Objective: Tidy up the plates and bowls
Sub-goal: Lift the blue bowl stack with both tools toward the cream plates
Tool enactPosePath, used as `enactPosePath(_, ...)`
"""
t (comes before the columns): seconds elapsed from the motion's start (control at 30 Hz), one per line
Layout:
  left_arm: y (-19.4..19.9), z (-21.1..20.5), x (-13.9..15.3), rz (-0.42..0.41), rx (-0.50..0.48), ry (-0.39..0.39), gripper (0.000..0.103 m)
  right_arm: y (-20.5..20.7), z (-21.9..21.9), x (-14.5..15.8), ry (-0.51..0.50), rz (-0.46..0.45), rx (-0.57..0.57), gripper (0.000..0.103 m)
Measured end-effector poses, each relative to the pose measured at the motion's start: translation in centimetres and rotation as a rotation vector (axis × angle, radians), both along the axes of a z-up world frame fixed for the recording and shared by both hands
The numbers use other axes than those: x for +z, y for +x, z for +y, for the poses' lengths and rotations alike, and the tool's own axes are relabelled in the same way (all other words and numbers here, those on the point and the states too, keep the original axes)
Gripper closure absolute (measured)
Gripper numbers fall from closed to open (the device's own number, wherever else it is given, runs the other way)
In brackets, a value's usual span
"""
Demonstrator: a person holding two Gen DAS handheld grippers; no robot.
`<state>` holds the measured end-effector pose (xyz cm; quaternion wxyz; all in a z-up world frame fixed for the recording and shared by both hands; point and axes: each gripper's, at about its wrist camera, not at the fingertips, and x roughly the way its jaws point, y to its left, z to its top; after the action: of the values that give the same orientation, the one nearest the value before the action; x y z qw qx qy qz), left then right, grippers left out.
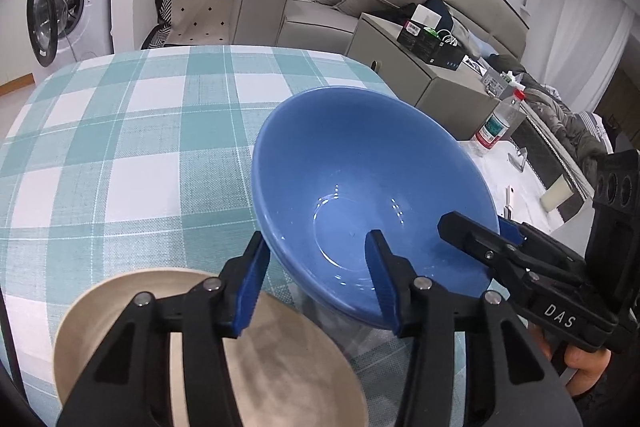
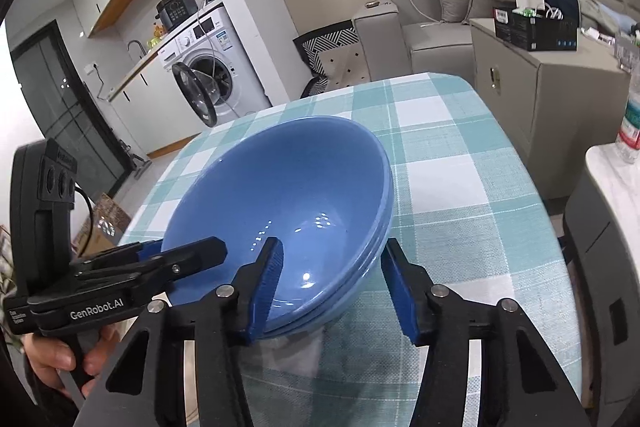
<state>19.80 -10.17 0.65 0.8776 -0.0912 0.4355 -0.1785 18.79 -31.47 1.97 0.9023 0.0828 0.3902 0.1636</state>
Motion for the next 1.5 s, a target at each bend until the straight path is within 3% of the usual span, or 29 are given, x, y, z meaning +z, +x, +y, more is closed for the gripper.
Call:
enactPosePath(0.7,-0.4,0.1,0.4,-0.014,0.009,0.043,0.056,-0.4,0.3,0.5,-0.014,-0.009,0.000,0.053)
enactPosePath(1.5,-3.1,1.3,4.6,-0.111,0.048,0.049,0.057,-2.8,0.9,4.5,0.016,-0.094,0.023,0.053)
